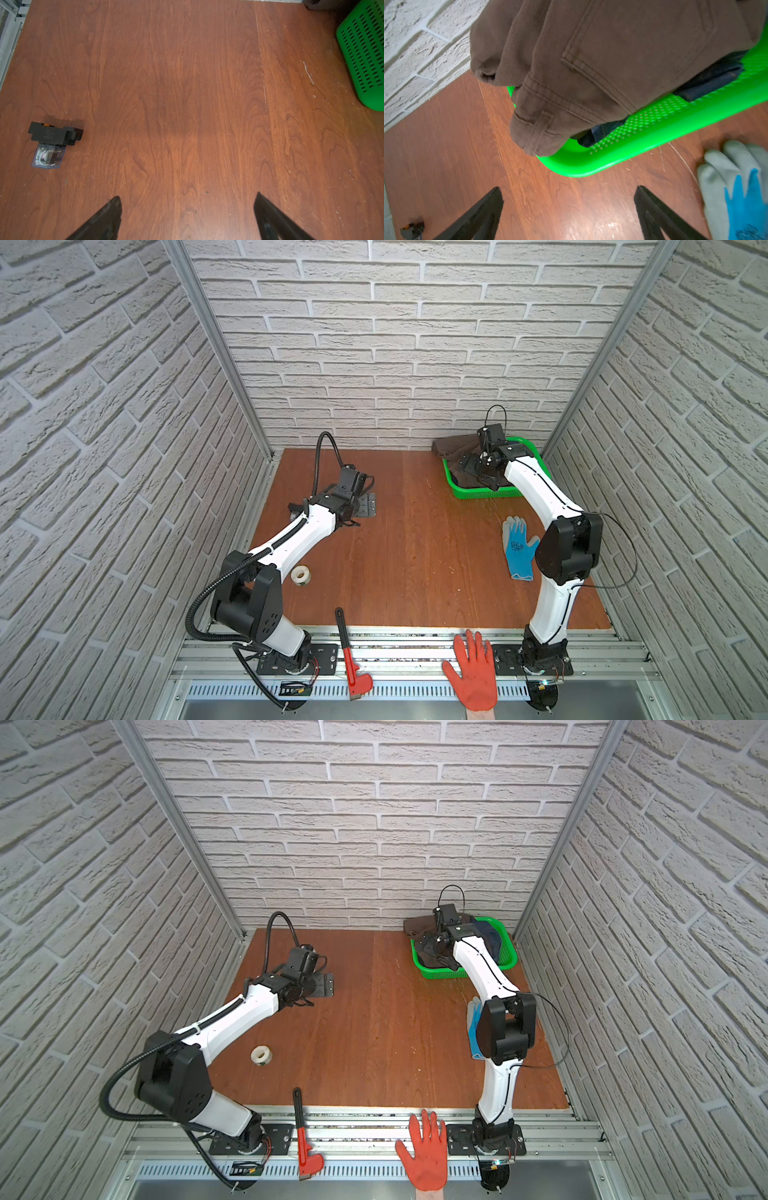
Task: Fold and stack the trousers
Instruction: Pick up the trousers from the basket.
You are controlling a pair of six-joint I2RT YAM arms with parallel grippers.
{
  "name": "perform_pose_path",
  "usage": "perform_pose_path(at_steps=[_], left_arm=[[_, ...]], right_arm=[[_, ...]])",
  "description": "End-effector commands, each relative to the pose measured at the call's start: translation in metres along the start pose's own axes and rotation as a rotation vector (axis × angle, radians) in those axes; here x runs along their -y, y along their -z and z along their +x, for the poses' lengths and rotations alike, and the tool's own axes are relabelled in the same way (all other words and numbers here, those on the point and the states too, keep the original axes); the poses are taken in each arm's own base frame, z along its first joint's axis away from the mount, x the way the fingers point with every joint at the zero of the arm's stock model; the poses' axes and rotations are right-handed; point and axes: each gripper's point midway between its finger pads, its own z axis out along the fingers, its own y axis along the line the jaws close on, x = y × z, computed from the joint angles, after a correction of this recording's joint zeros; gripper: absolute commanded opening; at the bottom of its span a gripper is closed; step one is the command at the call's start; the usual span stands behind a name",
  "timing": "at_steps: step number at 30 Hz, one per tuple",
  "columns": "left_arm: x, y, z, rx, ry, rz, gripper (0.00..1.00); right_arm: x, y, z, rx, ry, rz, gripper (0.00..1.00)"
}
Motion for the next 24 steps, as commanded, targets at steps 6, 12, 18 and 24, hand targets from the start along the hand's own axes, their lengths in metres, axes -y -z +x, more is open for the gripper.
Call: perform_pose_path(at_steps=[6,12,18,24], left_arm=[[0.007,-0.014,0.002,-0.013,-0.004,0.023,0.98],[0.007,-0.017,0.0,0.009,-0.006,0.027,0.98],[0.008,-0.017,-0.002,0.013,-0.019,0.033,0.98],[0.008,-0.011,-0.007,0.034,-0.017,0.04,0.98]], right_arm=[[-0.017,-0.038,-0.025,0.046,-0.058,0.07,1.0],[-0.025,-0.072,-0.042,0.102,-0.086,0.122,1.0],[-0.019,-0.107,-0.044,0.117,-0.129,0.149,0.97],[-0.035,-0.094,-0.054,0.145,-0.107,0.084,0.55]])
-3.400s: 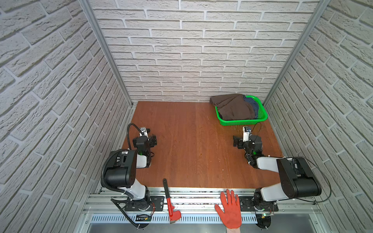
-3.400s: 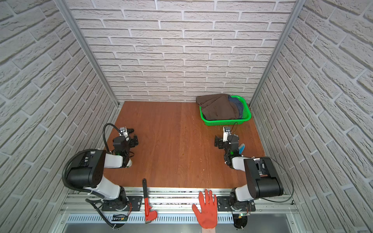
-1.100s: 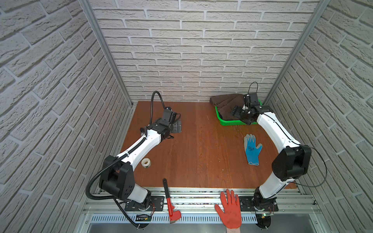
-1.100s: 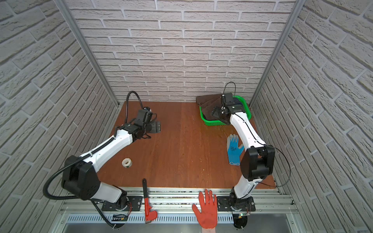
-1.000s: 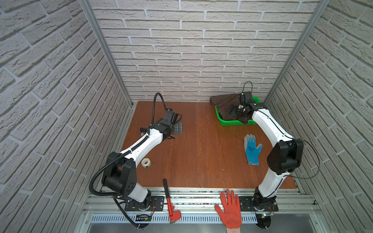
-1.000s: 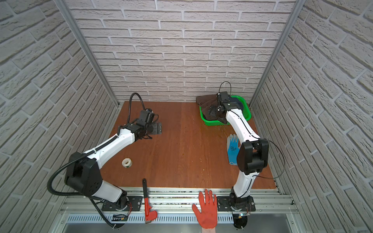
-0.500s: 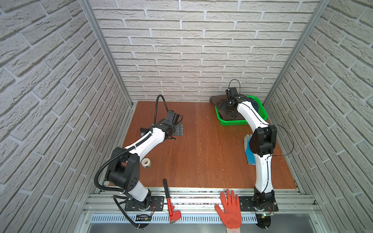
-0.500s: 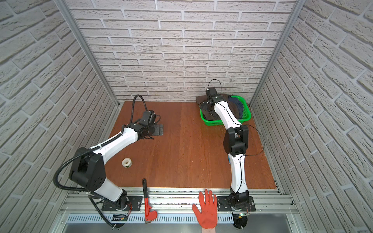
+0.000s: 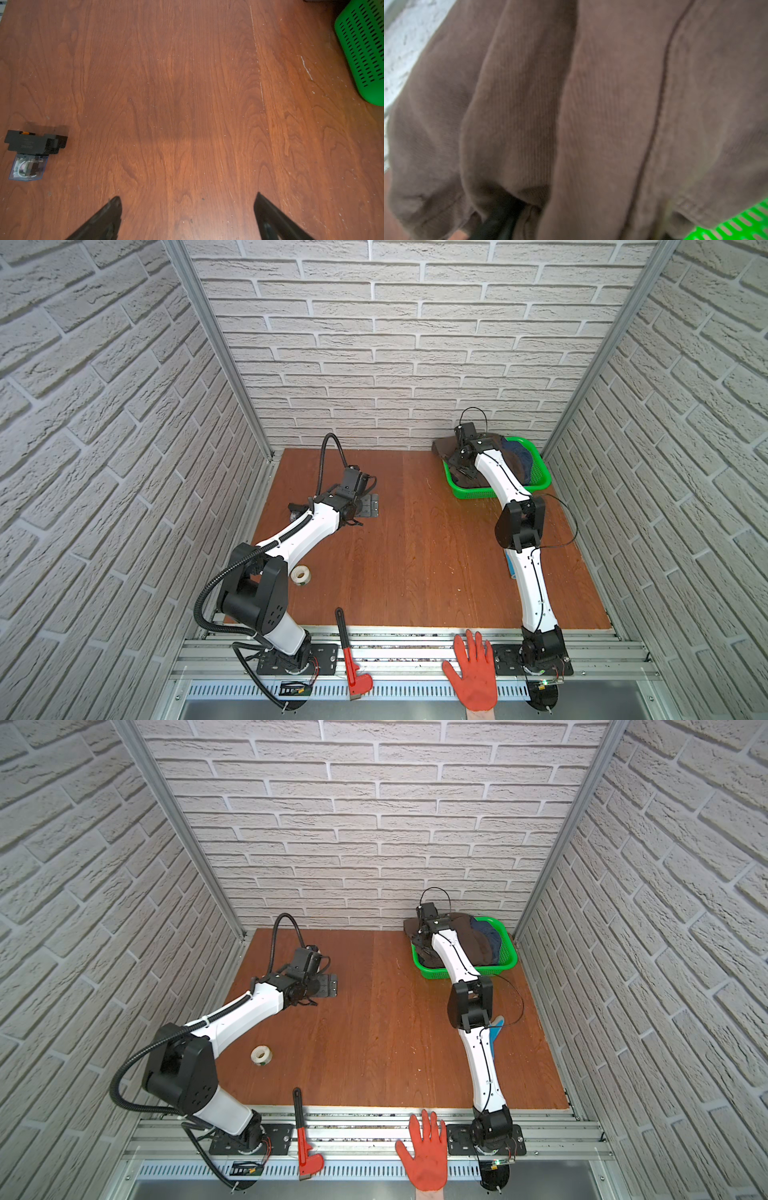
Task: Fold and stack the trousers
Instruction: Pick up the trousers from the basket.
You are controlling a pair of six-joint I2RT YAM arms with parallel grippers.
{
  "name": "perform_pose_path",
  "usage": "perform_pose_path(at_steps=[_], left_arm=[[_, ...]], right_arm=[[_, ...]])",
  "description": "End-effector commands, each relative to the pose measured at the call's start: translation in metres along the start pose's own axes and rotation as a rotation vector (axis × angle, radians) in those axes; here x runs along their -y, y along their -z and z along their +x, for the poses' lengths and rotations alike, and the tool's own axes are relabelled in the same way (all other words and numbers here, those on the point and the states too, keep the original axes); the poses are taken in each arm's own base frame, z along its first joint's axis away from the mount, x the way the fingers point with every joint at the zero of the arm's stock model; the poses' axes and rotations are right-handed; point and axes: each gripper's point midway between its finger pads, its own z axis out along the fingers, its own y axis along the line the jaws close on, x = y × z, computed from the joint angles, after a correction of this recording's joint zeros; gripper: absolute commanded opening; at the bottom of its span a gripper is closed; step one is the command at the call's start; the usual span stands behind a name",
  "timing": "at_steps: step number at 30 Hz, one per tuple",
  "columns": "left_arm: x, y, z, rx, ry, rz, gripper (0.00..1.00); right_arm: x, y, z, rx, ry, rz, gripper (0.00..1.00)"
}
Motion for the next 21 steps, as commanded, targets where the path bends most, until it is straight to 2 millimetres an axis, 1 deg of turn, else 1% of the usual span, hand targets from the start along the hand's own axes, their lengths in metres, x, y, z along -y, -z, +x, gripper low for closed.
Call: perform_pose_path(at_steps=[1,3,4,5,7,10,12,13,14,16,19,20,21], left_arm=[[0.0,0.005,-0.008,0.042,0.007,0.016,0.98],[0.0,0.008,-0.01,0.055,0.015,0.021,0.98],[0.0,0.009,-0.01,0.061,0.02,0.023,0.98],[0.0,0.009,-0.009,0.064,0.025,0.025,0.98],[0.0,0.008,-0.006,0.056,0.034,0.025,0.98],[0.002,0.011,-0.004,0.058,0.044,0.029,0.98],[0.003,0.016,-0.003,0.066,0.051,0.035,0.97],[0.003,0.018,-0.003,0.073,0.057,0.035,0.97],[0.003,0.021,-0.003,0.078,0.062,0.037,0.97],[0.002,0.026,-0.002,0.095,0.078,0.043,0.97],[0.001,0.03,0.0,0.106,0.105,0.054,0.97],[0.001,0.031,0.002,0.11,0.112,0.057,0.97],[0.001,0.034,0.003,0.118,0.119,0.062,0.97]], right_arm=[[-0.016,0.026,-0.018,0.063,0.003,-0.059,0.45],[-0.025,0.049,-0.028,0.096,0.029,-0.102,0.23],[-0.029,0.06,-0.033,0.113,0.043,-0.121,0.15],[-0.034,0.076,-0.039,0.135,0.055,-0.145,0.07],[-0.042,0.104,-0.048,0.17,0.076,-0.184,0.06],[-0.053,0.158,-0.06,0.239,0.118,-0.253,0.06],[-0.066,0.202,-0.066,0.297,0.167,-0.33,0.05],[-0.076,0.221,-0.066,0.319,0.204,-0.386,0.06],[-0.087,0.248,-0.067,0.352,0.244,-0.453,0.06],[-0.1,0.287,-0.064,0.401,0.308,-0.54,0.06],[-0.116,0.355,-0.054,0.487,0.395,-0.671,0.06],[-0.121,0.378,-0.048,0.515,0.426,-0.723,0.06],[-0.124,0.409,-0.043,0.547,0.459,-0.79,0.06]])
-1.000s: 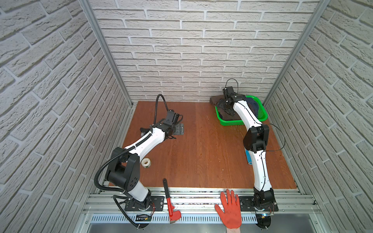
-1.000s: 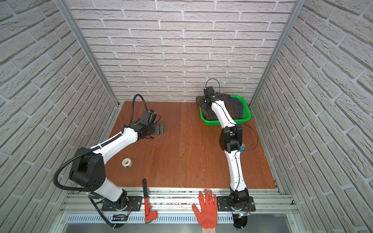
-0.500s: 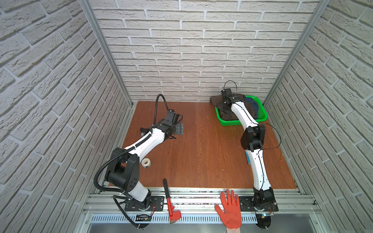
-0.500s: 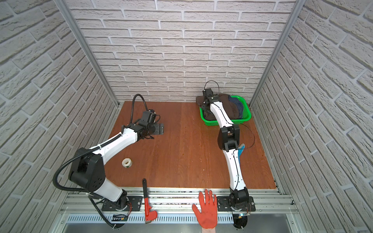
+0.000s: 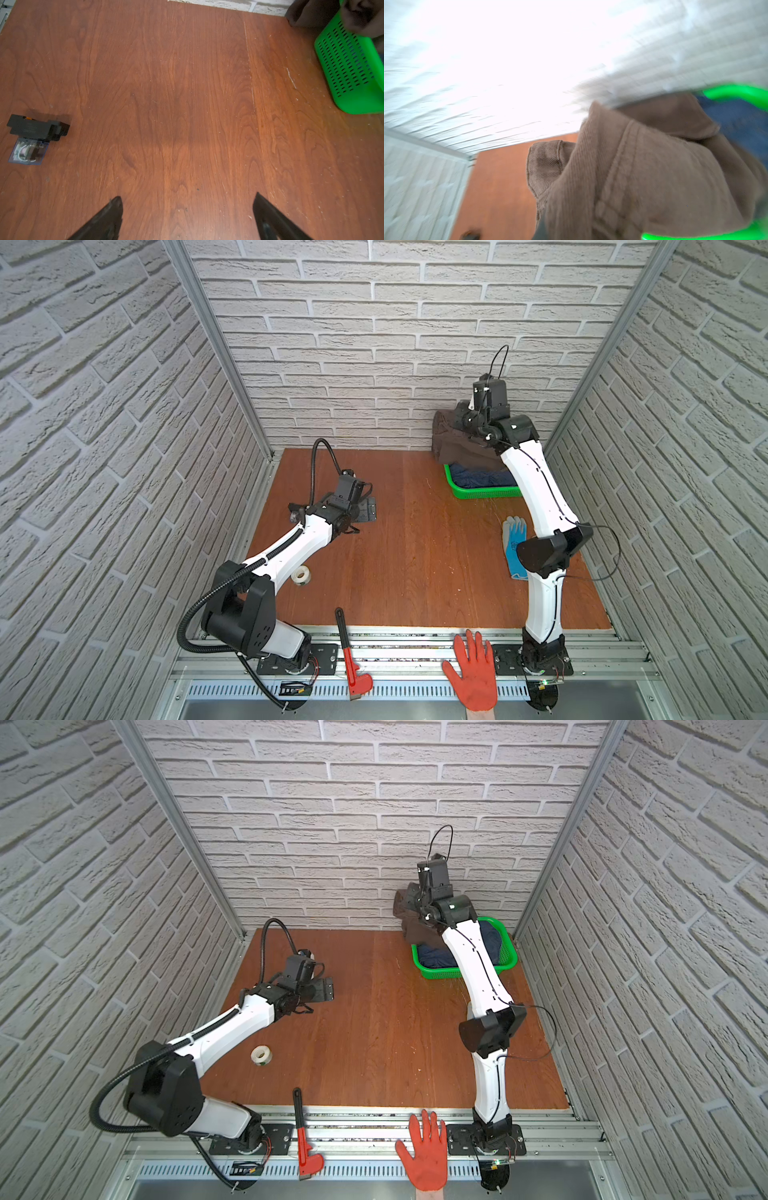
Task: Fold and stack the trousers
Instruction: Pick up the trousers from the basket, then place the trousers at the center of the table.
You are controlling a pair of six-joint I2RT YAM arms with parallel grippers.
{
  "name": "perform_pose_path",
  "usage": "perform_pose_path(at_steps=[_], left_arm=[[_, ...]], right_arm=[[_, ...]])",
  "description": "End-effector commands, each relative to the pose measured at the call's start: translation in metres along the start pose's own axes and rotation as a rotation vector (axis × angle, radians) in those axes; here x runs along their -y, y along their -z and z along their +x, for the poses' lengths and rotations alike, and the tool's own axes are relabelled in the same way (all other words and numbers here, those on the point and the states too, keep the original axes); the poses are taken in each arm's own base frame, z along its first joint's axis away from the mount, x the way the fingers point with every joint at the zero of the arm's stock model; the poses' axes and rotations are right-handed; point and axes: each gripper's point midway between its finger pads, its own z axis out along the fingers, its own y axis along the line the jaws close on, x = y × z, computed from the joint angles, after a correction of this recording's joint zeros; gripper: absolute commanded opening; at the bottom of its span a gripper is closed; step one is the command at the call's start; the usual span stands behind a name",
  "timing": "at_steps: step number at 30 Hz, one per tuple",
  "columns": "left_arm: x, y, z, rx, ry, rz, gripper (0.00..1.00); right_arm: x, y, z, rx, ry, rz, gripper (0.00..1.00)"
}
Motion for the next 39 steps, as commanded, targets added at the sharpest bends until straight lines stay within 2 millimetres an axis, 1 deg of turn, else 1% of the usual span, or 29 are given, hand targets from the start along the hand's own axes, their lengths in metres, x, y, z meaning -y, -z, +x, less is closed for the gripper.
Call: perform_pose_path(at_steps=[1,3,6,10,15,17,19,22,25,27,29,30,31,33,34,35,36,37,39], left_arm=[[0.003,0.01,-0.006,0.06,0.052,0.029,0.96],[0.002,0.017,-0.007,0.087,0.075,0.042,0.96],[0.001,0.03,-0.008,0.129,0.103,0.071,0.96],[0.0,0.049,-0.011,0.187,0.127,0.108,0.96],[-0.005,0.077,-0.016,0.279,0.143,0.147,0.95],[-0.009,0.087,-0.018,0.311,0.149,0.154,0.96],[-0.015,0.093,-0.016,0.319,0.151,0.141,0.98],[-0.023,0.101,-0.01,0.315,0.138,0.115,0.98],[-0.035,0.105,-0.003,0.313,0.138,0.074,0.98],[-0.041,0.108,0.002,0.312,0.139,0.054,0.98],[-0.046,0.109,0.007,0.309,0.134,0.04,0.97],[-0.048,0.109,0.009,0.307,0.132,0.034,0.92],[-0.05,0.109,0.011,0.3,0.127,0.028,0.85],[-0.055,0.106,0.017,0.278,0.115,0.001,0.59],[-0.059,0.106,0.019,0.27,0.114,-0.015,0.48],[-0.062,0.105,0.02,0.265,0.113,-0.029,0.4],[-0.063,0.104,0.022,0.255,0.108,-0.037,0.36],[-0.064,0.104,0.024,0.25,0.104,-0.042,0.34],[-0.067,0.105,0.025,0.244,0.1,-0.056,0.34]], right_arm=[[-0.076,0.077,-0.053,0.207,0.148,-0.274,0.06],[-0.111,0.113,-0.059,0.256,0.206,-0.404,0.06],[-0.148,0.159,-0.063,0.318,0.277,-0.541,0.06],[-0.184,0.208,-0.066,0.377,0.306,-0.7,0.06],[-0.225,0.277,-0.073,0.453,0.272,-0.975,0.06],[-0.233,0.291,-0.073,0.466,0.254,-1.023,0.06],[-0.233,0.287,-0.073,0.454,0.235,-1.017,0.06],[-0.23,0.259,-0.058,0.377,0.235,-0.945,0.06],[-0.219,0.215,-0.029,0.265,0.271,-0.818,0.06],[-0.206,0.181,-0.003,0.181,0.304,-0.723,0.06],[-0.193,0.155,0.024,0.106,0.333,-0.647,0.06],[-0.185,0.144,0.038,0.071,0.346,-0.617,0.06],[-0.178,0.135,0.051,0.041,0.357,-0.593,0.08],[-0.159,0.119,0.079,-0.021,0.38,-0.536,0.14],[-0.149,0.113,0.091,-0.045,0.387,-0.51,0.17],[-0.135,0.106,0.105,-0.074,0.392,-0.476,0.22],[-0.121,0.1,0.118,-0.102,0.397,-0.442,0.27],[-0.106,0.095,0.131,-0.128,0.399,-0.405,0.3],[-0.068,0.087,0.152,-0.178,0.403,-0.306,0.36]])
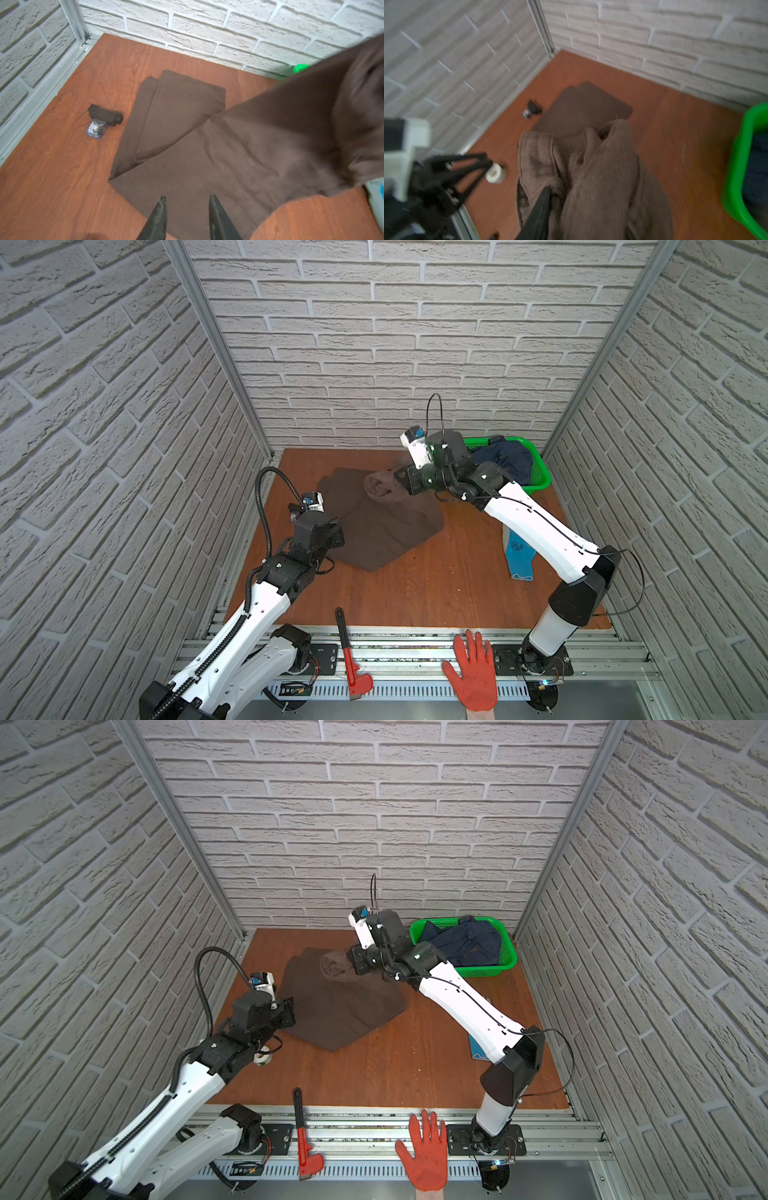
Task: Fold and stack the trousers
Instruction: Place the trousers at the center of the table, then flatten out the trousers at the center of the table.
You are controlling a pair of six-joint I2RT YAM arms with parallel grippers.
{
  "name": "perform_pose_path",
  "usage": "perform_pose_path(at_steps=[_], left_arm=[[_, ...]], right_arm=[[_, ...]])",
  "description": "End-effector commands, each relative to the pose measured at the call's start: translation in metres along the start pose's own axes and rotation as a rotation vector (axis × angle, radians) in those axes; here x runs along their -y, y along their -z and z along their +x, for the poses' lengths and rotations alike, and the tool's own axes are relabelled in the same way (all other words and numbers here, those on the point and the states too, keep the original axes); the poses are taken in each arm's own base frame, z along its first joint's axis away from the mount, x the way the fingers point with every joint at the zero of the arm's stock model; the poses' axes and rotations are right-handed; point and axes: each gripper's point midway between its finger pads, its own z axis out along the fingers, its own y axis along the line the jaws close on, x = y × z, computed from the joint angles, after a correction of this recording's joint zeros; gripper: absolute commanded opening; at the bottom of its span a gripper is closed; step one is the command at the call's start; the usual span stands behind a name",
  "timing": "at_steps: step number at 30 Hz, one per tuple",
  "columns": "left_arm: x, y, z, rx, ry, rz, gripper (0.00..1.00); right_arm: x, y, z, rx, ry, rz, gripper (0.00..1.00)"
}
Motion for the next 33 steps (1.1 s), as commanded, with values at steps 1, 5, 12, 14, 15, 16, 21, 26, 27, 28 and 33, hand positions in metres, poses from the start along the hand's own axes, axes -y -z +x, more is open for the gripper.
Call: perform_pose_path(at_steps=[1,5,12,14,15,16,21,26,27,28,33], left_arm=[[-0.013,0.001,0.005,-0.009,-0.022,-0.056,0.35],[-0.018,0.003,0.011,-0.039,-0.028,-0.075,0.42],[-0.037,0.005,0.03,-0.158,-0.016,-0.189,0.78],[-0.038,0.004,0.034,-0.189,-0.01,-0.204,0.82],[-0.038,0.003,0.037,-0.206,-0.006,-0.213,0.84],[-0.039,0.002,0.039,-0.222,-0.001,-0.223,0.85],[-0.05,-0.007,0.057,-0.294,0.045,-0.28,0.95],[-0.067,-0.028,0.078,-0.334,0.179,-0.26,0.98],[-0.069,-0.034,0.08,-0.336,0.205,-0.247,0.98],[-0.07,-0.038,0.081,-0.34,0.226,-0.239,0.98],[-0.071,-0.062,0.083,-0.374,0.233,-0.231,0.98]], right_arm=[[0.035,0.047,-0.016,0.152,-0.016,0.12,0.39],[0.102,0.066,0.036,0.078,-0.088,0.393,0.46],[0.159,0.129,0.069,0.045,-0.124,0.698,0.6],[0.151,0.127,0.074,0.039,-0.16,0.643,0.62],[0.145,0.12,0.08,0.02,-0.187,0.597,0.62],[0.137,0.112,0.086,-0.001,-0.213,0.543,0.63],[0.084,0.052,0.14,-0.167,-0.375,0.304,0.67],[0.032,0.016,0.171,-0.228,-0.357,0.243,0.7],[0.022,0.01,0.173,-0.227,-0.346,0.233,0.72],[0.014,0.005,0.175,-0.227,-0.338,0.227,0.74],[-0.017,-0.027,0.179,-0.286,-0.262,0.224,0.84]])
